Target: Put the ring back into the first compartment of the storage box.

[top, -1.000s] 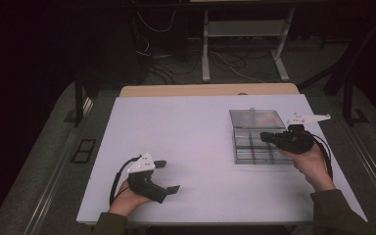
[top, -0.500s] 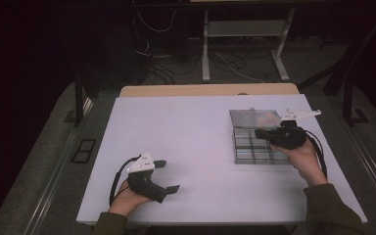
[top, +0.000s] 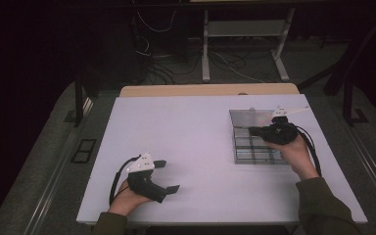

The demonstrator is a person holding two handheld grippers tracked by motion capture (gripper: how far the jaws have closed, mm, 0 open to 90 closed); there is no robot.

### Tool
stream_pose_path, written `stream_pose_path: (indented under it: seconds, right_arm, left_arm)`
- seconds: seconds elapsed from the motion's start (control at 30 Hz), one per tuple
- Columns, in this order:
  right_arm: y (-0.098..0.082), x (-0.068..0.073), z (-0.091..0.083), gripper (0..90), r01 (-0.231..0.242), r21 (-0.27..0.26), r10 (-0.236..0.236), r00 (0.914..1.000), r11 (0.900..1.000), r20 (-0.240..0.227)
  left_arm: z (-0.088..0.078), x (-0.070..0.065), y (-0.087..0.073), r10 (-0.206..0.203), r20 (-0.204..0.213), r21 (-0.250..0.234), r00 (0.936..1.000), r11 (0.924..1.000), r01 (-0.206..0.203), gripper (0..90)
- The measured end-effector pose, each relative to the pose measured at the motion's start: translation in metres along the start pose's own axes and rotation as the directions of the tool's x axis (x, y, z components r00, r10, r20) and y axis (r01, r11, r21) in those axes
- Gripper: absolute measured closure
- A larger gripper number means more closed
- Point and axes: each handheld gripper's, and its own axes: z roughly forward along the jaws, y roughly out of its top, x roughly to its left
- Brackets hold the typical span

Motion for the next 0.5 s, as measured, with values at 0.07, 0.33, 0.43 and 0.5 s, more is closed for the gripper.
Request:
stream_pose_path:
  seconds: [0.07,0.33,0.43,0.5]
  right_arm:
    - [0.001,0.0,0.004,87.6,-0.001,0.008,0.001,1.0,1.0,0.002]
    - [0.001,-0.003,0.019,87.6,-0.004,0.034,0.004,1.0,0.999,0.001]
    - [0.0,-0.004,0.024,87.6,-0.007,0.047,0.007,0.9999,0.999,0.008]
    - [-0.001,-0.004,0.027,87.6,-0.006,0.054,0.005,0.9999,0.999,0.013]
  left_arm:
    - [0.0,0.0,0.0,-0.002,0.001,-0.001,1.0,1.0,0.002,0.0]
    - [0.0,0.0,0.0,-0.001,0.002,0.0,1.0,1.0,0.001,0.0]
    - [0.0,0.0,0.0,-0.001,0.003,0.0,1.0,1.0,0.001,0.0]
    - [0.0,0.0,0.0,0.001,0.004,0.002,1.0,1.0,-0.001,0.0]
